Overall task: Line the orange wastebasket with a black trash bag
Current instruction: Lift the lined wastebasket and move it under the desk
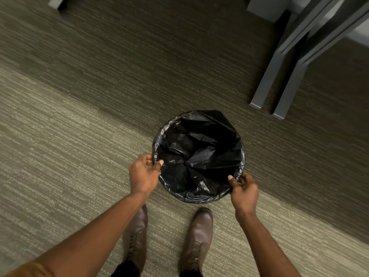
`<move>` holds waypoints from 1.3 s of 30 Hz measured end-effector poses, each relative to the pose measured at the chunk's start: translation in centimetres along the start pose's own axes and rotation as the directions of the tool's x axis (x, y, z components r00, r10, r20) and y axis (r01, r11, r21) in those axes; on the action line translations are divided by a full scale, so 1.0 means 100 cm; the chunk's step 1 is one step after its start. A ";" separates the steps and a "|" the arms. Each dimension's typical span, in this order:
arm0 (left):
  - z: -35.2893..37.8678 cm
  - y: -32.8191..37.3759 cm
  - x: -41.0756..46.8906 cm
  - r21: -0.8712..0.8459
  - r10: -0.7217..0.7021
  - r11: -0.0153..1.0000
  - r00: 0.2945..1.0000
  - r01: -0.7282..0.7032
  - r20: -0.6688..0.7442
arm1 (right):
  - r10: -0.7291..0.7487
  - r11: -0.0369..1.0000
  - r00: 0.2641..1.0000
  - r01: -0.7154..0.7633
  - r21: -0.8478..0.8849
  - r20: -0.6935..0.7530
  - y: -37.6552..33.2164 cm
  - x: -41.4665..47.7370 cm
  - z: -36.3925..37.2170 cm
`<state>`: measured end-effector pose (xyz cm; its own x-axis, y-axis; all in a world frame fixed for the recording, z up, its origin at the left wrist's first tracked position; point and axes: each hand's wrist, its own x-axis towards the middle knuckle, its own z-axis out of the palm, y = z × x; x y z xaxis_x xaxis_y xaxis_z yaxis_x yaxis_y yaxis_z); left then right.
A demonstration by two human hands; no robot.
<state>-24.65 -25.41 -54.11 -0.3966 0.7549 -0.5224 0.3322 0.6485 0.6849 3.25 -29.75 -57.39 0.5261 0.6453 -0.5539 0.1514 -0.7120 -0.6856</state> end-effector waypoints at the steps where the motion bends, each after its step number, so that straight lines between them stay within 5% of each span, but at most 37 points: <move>1: 0.001 0.001 -0.001 0.003 0.009 1.000 1.000 -0.009 -0.008 | 0.007 1.000 1.000 -0.007 0.005 -0.002 -0.001 0.001 -0.001; 13: 0.014 0.090 0.040 0.052 0.135 0.990 0.991 -0.134 -0.004 | -0.093 0.996 0.996 0.092 -0.019 -0.012 -0.061 0.037 -0.031; 28: 0.084 0.239 0.166 0.305 0.346 0.874 0.925 -0.379 0.159 | -0.128 0.978 0.990 0.136 0.157 -0.058 -0.143 0.175 -0.037; 39: 0.127 0.254 0.210 0.355 0.393 0.822 0.895 -0.445 0.211 | -0.113 0.982 0.987 0.129 0.142 -0.110 -0.149 0.217 -0.023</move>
<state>-13.67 8.16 -54.14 -0.0439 0.9513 -0.3053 0.7531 0.2323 0.6155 14.39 -5.77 -58.11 0.5942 0.6876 -0.4173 0.0978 -0.5767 -0.8111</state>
